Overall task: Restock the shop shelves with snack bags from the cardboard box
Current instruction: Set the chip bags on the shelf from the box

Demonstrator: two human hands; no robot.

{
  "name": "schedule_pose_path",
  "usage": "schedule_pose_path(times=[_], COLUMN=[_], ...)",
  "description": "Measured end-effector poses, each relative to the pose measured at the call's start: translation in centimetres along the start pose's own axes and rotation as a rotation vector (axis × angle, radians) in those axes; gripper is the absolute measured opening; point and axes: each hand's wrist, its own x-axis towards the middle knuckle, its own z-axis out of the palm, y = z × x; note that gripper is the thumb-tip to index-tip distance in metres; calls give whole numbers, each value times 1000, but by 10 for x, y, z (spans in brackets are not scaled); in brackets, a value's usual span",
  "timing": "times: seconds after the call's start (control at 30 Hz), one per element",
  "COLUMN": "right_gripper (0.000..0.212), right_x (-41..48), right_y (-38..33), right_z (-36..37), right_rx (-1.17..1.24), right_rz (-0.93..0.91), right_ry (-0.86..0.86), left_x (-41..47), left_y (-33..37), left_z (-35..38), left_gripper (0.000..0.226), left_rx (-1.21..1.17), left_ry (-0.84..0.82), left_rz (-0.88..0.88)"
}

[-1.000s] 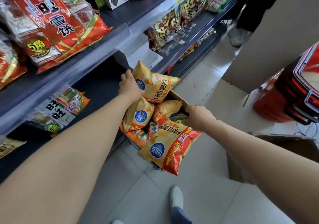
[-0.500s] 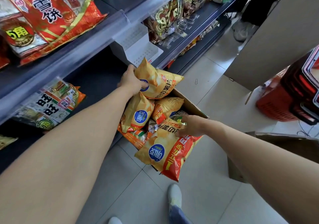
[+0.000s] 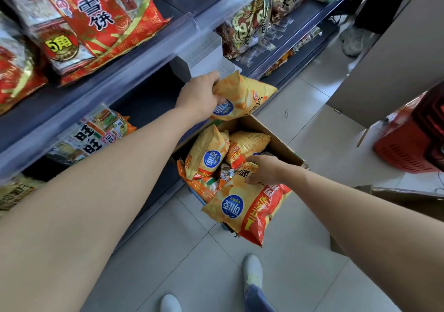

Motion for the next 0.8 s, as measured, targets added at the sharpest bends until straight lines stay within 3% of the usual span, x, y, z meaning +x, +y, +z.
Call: schedule_pose_path(times=[0.07, 0.27, 0.37, 0.47, 0.7, 0.8], right_gripper=[59, 67, 71, 66, 37, 33], right_x=[-4, -11, -6, -5, -13, -19], right_y=[-13, -47, -52, -58, -66, -66], right_z=[-1, 0, 10, 15, 27, 28], right_rx=[-61, -334, -509, -584, -636, -661], right_rz=[-80, -243, -238, -238, -173, -125], right_ry=[-47, -342, -361, -313, -17, 123], left_x=[-6, -43, -65, -81, -118, -132], left_y=[5, -4, -21, -38, -62, -64], left_z=[-11, -42, -58, -68, -77, -86], left_gripper=[24, 17, 16, 22, 23, 24], left_rx=[16, -69, -107, -129, -79, -73], left_ry=[15, -15, -24, 1, 31, 24], left_rz=[31, 15, -48, -131, -241, -258])
